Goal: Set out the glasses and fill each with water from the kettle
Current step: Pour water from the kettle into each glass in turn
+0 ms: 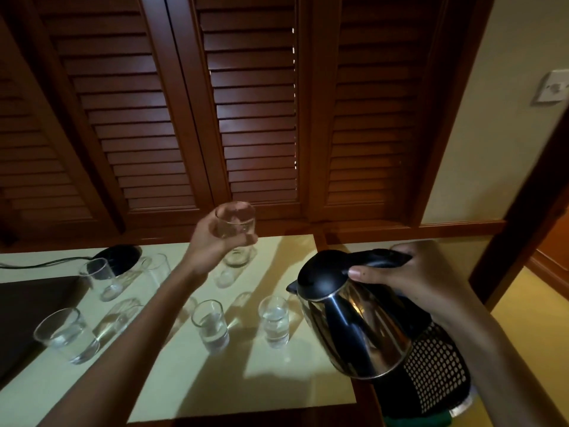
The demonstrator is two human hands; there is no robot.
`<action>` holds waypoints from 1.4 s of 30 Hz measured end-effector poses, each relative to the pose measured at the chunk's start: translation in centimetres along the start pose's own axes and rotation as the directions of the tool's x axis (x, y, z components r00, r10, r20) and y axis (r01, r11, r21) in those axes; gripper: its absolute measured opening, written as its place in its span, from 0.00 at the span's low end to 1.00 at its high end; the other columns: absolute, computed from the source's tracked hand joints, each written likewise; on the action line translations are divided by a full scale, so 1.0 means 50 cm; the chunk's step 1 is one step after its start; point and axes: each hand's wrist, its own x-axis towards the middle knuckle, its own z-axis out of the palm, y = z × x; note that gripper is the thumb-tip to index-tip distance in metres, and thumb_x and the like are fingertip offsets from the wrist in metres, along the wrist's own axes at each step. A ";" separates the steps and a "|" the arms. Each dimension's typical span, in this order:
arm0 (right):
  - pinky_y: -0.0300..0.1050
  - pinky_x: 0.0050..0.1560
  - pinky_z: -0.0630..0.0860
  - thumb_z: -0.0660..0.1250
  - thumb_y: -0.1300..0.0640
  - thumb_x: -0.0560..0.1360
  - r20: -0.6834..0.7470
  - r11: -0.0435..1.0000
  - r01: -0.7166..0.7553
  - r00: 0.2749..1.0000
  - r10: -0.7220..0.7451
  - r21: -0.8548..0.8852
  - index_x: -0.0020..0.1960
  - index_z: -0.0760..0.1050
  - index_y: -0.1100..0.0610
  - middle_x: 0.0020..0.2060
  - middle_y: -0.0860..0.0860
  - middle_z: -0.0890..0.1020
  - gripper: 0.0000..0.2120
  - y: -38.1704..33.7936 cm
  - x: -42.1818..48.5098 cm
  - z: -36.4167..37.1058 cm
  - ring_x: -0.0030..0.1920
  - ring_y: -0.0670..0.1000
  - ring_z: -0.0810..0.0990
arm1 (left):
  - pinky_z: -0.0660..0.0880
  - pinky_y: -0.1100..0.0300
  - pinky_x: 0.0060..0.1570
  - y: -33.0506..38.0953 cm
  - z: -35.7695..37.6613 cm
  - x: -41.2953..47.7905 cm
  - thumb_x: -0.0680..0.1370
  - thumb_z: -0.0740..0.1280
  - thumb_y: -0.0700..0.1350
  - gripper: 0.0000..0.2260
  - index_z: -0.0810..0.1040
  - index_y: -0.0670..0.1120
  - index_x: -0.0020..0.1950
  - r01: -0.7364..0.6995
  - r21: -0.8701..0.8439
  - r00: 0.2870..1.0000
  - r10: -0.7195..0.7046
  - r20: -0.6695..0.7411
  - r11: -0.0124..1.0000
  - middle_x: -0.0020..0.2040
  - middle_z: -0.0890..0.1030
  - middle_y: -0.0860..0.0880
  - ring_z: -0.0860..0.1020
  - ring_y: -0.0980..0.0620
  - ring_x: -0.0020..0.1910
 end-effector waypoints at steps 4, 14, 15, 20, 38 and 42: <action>0.53 0.40 0.86 0.79 0.29 0.53 0.031 0.996 0.092 0.995 -0.093 0.013 0.39 0.88 0.48 0.34 0.46 0.89 0.26 -0.034 -0.036 0.022 0.33 0.48 0.89 | 0.79 0.58 0.50 0.019 -0.070 -0.135 0.63 0.80 0.41 0.26 0.81 0.57 0.59 -0.001 -0.015 1.000 0.001 0.006 1.000 0.54 0.83 0.54 0.84 0.53 0.49; 0.70 0.44 0.84 0.81 0.40 0.58 0.124 0.971 0.229 0.964 -0.236 0.071 0.43 0.86 0.68 0.36 0.60 0.89 0.31 -0.113 -0.133 0.175 0.37 0.62 0.89 | 0.79 0.65 0.49 -0.137 -0.157 -0.378 0.63 0.80 0.27 0.29 0.79 0.50 0.58 0.157 0.181 0.988 -0.153 -0.035 0.971 0.51 0.86 0.51 0.85 0.52 0.51; 0.66 0.46 0.85 0.81 0.37 0.55 0.128 0.978 0.196 0.970 -0.204 0.076 0.45 0.86 0.66 0.38 0.60 0.89 0.34 -0.119 -0.138 0.195 0.38 0.62 0.89 | 0.79 0.67 0.48 -0.144 -0.166 -0.392 0.62 0.80 0.28 0.29 0.80 0.50 0.57 0.166 0.187 0.986 -0.159 -0.055 0.968 0.51 0.86 0.51 0.85 0.51 0.50; 0.33 0.28 0.78 0.84 0.42 0.56 0.234 0.995 0.100 0.967 -0.101 0.017 0.35 0.87 0.55 0.31 0.48 0.89 0.18 -0.155 -0.158 0.275 0.30 0.46 0.88 | 0.80 0.65 0.49 -0.163 -0.215 -0.450 0.56 0.81 0.35 0.29 0.82 0.47 0.56 0.174 0.164 0.984 -0.164 -0.070 0.971 0.48 0.86 0.46 0.84 0.47 0.48; 0.60 0.51 0.85 0.82 0.32 0.53 0.302 0.945 0.165 0.950 -0.075 -0.283 0.40 0.87 0.57 0.36 0.55 0.89 0.31 -0.304 -0.209 0.464 0.41 0.56 0.88 | 0.82 0.58 0.44 -0.207 -0.354 -0.544 0.56 0.80 0.37 0.28 0.81 0.57 0.52 0.247 0.163 0.969 -0.239 -0.069 0.955 0.47 0.86 0.50 0.87 0.51 0.46; 0.60 0.52 0.84 0.79 0.28 0.50 0.316 0.934 0.191 0.944 -0.091 -0.302 0.42 0.87 0.59 0.39 0.57 0.89 0.37 -0.325 -0.211 0.486 0.43 0.57 0.88 | 0.80 0.63 0.42 -0.210 -0.371 -0.552 0.56 0.79 0.35 0.28 0.81 0.53 0.52 0.267 0.132 0.963 -0.260 -0.067 0.955 0.43 0.86 0.54 0.85 0.57 0.42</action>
